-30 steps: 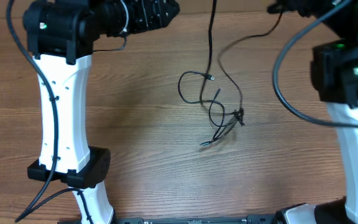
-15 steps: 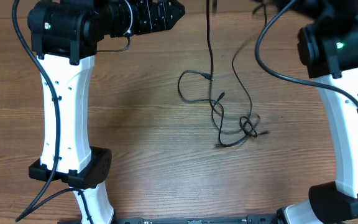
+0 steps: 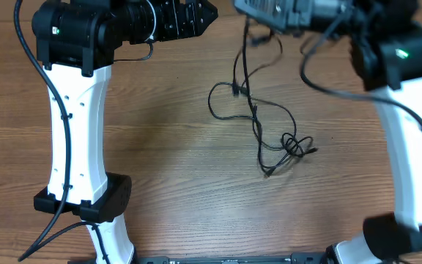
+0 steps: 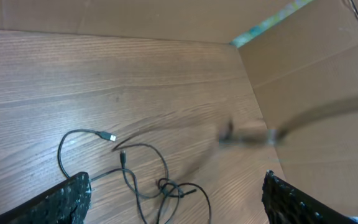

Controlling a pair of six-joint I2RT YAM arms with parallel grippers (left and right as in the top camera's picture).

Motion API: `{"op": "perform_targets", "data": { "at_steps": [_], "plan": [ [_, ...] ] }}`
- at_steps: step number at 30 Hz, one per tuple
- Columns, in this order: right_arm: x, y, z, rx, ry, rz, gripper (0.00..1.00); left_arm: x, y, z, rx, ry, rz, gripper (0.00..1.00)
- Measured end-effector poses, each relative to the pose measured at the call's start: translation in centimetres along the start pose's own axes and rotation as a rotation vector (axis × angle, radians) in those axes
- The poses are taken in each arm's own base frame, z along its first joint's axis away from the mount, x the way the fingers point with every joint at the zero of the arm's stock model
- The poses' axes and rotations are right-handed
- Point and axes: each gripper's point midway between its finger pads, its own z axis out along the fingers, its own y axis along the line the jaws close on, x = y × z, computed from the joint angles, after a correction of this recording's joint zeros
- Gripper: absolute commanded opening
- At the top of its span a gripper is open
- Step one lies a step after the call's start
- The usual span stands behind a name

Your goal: Untangle cables

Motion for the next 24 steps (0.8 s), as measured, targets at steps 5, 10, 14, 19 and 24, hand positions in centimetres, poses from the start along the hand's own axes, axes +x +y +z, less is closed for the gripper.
{"op": "perform_targets", "data": {
  "at_steps": [5, 10, 14, 19, 24],
  "plan": [
    [1.1, 7.2, -0.2, -0.272, 0.091, -0.508, 0.04, 0.0, 0.0, 0.0, 0.000, 0.001, 0.000, 0.88],
    [4.3, 10.2, -1.6, -0.292, 0.213, -0.432, 0.04, 0.0, 0.0, 0.0, 0.000, 0.001, -0.001, 0.89],
    [4.0, 8.3, -1.0, -0.249, 0.216, -0.269, 0.04, -0.2, -0.1, 0.0, 0.003, -0.007, -0.006, 0.85],
    [2.6, 4.7, 0.1, -0.157, 0.152, -0.093, 0.04, -1.0, -0.4, 0.0, 0.017, -0.037, -0.071, 0.84],
    [1.7, 3.6, 0.4, -0.111, 0.095, -0.058, 0.04, -1.5, -0.7, 0.0, 0.030, -0.058, -0.110, 0.84]
  ]
}}
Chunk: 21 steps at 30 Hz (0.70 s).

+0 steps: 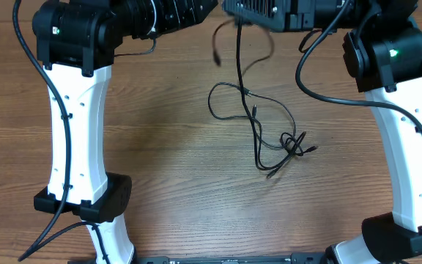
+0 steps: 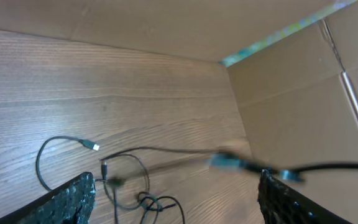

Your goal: Untangle cables

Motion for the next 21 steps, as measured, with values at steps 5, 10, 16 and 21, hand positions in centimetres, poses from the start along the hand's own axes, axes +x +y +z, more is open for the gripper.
{"op": "perform_targets", "data": {
  "at_steps": [5, 10, 16, 21],
  "plan": [
    [-0.3, -0.2, 0.0, 0.013, -0.020, 0.000, 0.04, -0.1, 0.0, 0.0, 0.002, -0.002, -0.010, 0.83],
    [-0.2, -0.1, 0.3, 0.011, -0.020, 0.001, 0.04, 0.2, -0.8, 0.3, 0.019, 0.001, 0.014, 0.87],
    [0.0, 0.0, 0.7, 0.005, -0.012, 0.002, 0.04, 1.5, -2.3, 1.4, 0.053, 0.042, 0.099, 0.87],
    [-0.1, 0.0, 0.7, 0.006, -0.014, 0.002, 0.04, 2.2, -1.9, 2.4, 0.053, 0.078, 0.192, 0.86]
  ]
}}
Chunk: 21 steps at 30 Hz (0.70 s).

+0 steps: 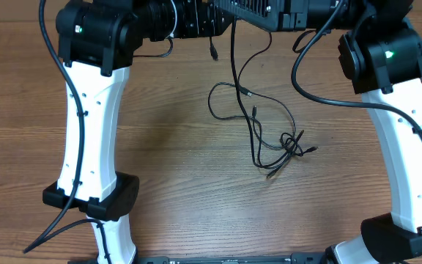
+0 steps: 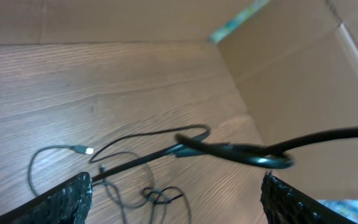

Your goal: Untangle cables

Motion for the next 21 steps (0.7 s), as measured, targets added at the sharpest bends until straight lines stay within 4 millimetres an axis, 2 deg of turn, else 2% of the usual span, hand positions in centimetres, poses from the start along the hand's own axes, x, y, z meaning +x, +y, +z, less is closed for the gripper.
{"op": "perform_targets", "data": {
  "at_steps": [4, 7, 14, 21],
  "plan": [
    [0.0, 0.0, 0.0, 0.000, 0.000, -0.001, 0.04, 0.5, 0.9, 1.0, -0.010, 0.032, 0.052, 0.87],
    [0.0, 0.0, 0.0, 0.000, 0.001, 0.000, 0.04, 0.1, 1.4, 2.0, -0.009, 0.028, 0.083, 0.88],
    [0.4, 0.0, 0.1, -0.007, 0.020, 0.014, 0.04, -2.1, 2.1, 4.0, 0.011, -0.034, 0.121, 0.87],
    [1.7, -0.8, 0.4, 0.007, 0.058, 0.079, 0.04, -4.3, 1.1, 3.9, 0.045, -0.122, 0.120, 0.88]
  ]
}}
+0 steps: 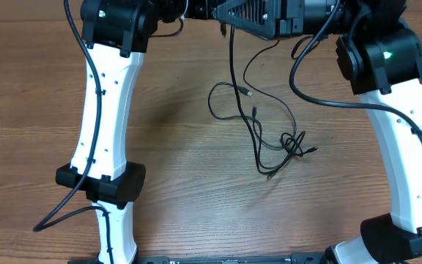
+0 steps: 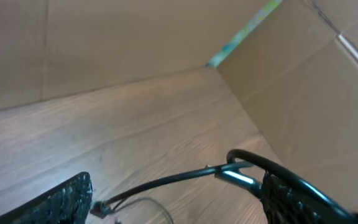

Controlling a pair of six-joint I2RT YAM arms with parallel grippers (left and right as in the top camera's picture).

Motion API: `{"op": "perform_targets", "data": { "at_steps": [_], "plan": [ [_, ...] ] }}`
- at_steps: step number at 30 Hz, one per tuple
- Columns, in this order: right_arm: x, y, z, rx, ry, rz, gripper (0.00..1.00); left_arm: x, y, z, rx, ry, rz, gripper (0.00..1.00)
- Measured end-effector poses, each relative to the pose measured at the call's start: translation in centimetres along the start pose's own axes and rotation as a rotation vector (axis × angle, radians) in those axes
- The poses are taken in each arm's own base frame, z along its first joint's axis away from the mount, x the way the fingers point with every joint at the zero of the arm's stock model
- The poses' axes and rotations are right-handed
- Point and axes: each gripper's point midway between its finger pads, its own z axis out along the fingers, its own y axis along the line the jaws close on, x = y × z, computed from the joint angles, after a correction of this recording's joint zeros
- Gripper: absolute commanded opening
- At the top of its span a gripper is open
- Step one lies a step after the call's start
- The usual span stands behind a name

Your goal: Untangle cables

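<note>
A tangle of thin black cables (image 1: 273,136) lies on the wooden table (image 1: 167,147), knotted toward its lower right end. One strand (image 1: 231,66) rises from it to my right gripper (image 1: 229,18) at the top centre, which looks shut on it. A short end with a connector (image 1: 222,31) dangles beside it. My left gripper (image 2: 176,182) is open just to the left of the right one, fingers (image 2: 67,200) wide apart. The lifted strand (image 2: 166,182) crosses between them, its connector (image 2: 238,177) close to the right finger.
Cardboard walls (image 2: 303,93) with a strip of green tape (image 2: 241,31) close off the far side and corner of the table. The white left arm (image 1: 108,110) and right arm (image 1: 405,147) stand over the table's two sides.
My left arm has shifted right and its view has tilted up, so the tangle on the table has left that view. The lifted strand now sits closer to its right finger. The right gripper has barely moved.
At first my right gripper held a lifted strand at the top right of centre, with the open left gripper apart at the top. The right gripper then stood farther left with the strand. The left arm came closer, and now the strand crosses between the left fingers.
</note>
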Motion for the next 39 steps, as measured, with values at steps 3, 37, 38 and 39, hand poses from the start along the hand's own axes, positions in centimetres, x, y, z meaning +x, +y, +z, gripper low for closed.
{"op": "perform_targets", "data": {
  "at_steps": [3, 37, 38, 39],
  "plan": [
    [0.1, 0.0, 0.1, -0.002, 0.004, -0.009, 0.04, -0.8, -0.7, 0.0, 0.032, -0.027, 0.011, 0.91],
    [-3.7, -1.6, -4.8, 0.080, -0.148, -0.019, 0.04, 1.2, -1.6, -0.5, 0.128, 0.069, -0.050, 0.88],
    [-3.7, -1.4, -4.8, 0.078, -0.150, -0.019, 0.04, 1.3, -1.8, -0.5, 0.132, 0.072, -0.047, 0.88],
    [-3.8, -1.3, -4.8, 0.074, -0.150, -0.022, 0.04, 1.4, -1.9, -0.5, 0.135, 0.074, -0.042, 0.88]
  ]
}}
